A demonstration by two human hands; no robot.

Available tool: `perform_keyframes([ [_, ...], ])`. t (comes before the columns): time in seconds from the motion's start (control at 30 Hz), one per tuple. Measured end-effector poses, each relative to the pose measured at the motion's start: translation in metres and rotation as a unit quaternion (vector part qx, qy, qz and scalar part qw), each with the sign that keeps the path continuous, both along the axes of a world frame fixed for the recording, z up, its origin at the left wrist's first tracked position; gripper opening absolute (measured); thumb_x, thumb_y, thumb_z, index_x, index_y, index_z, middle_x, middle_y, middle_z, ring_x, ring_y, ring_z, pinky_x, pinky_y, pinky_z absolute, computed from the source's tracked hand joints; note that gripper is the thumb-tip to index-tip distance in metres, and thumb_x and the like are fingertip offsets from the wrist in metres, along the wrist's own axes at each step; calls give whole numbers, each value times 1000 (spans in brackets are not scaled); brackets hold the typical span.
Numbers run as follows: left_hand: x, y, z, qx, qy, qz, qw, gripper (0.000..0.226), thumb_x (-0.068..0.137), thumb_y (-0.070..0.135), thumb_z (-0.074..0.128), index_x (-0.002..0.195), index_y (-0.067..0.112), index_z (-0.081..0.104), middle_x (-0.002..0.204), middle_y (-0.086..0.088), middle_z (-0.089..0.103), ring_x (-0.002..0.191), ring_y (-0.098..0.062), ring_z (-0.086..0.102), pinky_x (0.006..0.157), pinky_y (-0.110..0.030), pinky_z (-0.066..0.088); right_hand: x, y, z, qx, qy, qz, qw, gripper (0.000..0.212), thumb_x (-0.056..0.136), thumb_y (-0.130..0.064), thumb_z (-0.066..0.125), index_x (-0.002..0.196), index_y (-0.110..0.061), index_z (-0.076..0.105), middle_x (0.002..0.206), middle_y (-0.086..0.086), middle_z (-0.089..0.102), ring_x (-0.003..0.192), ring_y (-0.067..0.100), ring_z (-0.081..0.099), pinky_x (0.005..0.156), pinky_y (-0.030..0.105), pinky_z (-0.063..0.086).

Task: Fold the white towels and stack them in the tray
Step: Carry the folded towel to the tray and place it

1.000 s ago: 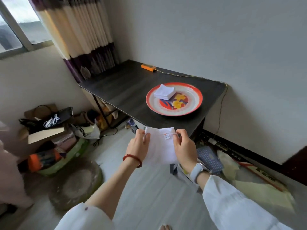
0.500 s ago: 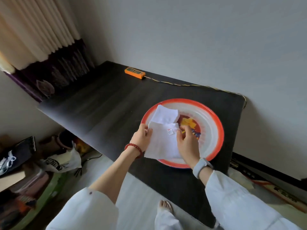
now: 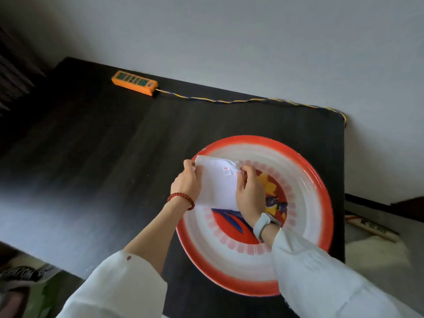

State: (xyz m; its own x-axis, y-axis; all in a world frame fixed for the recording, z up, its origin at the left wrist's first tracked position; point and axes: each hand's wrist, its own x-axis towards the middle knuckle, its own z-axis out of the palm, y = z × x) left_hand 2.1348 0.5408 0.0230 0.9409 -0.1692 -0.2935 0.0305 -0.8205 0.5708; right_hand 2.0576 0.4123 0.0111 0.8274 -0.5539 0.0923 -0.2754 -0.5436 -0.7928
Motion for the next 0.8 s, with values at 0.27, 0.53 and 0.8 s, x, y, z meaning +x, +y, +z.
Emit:
perform_keyframes([
  [0.27,24,-10,-29,39,-18,-68,997,29,100,31,26,116,10,37,100,-13,65,86,-37,59,70,-36,42,13,-2,-30,-42,26,-33,998,20,96,-19,41,106,-7,55,83,7,62,72,21,56,58,35,45],
  [0.53,33,-11,-39,61,-32,-80,994,28,100,31,23,112,9,37,93,-14,67,80,-37,59,67,-36,40,24,-3,-37,-62,55,-38,996,22,97,-22,38,107,-10,55,84,5,61,73,18,54,59,35,46],
  [0.8,41,-11,-45,104,-55,-97,988,31,100,31,23,111,7,38,88,-16,67,80,-39,59,65,-33,32,27,-2,-41,-85,83,-30,992,24,98,-19,38,112,-8,54,86,7,62,74,21,55,57,34,43],
])
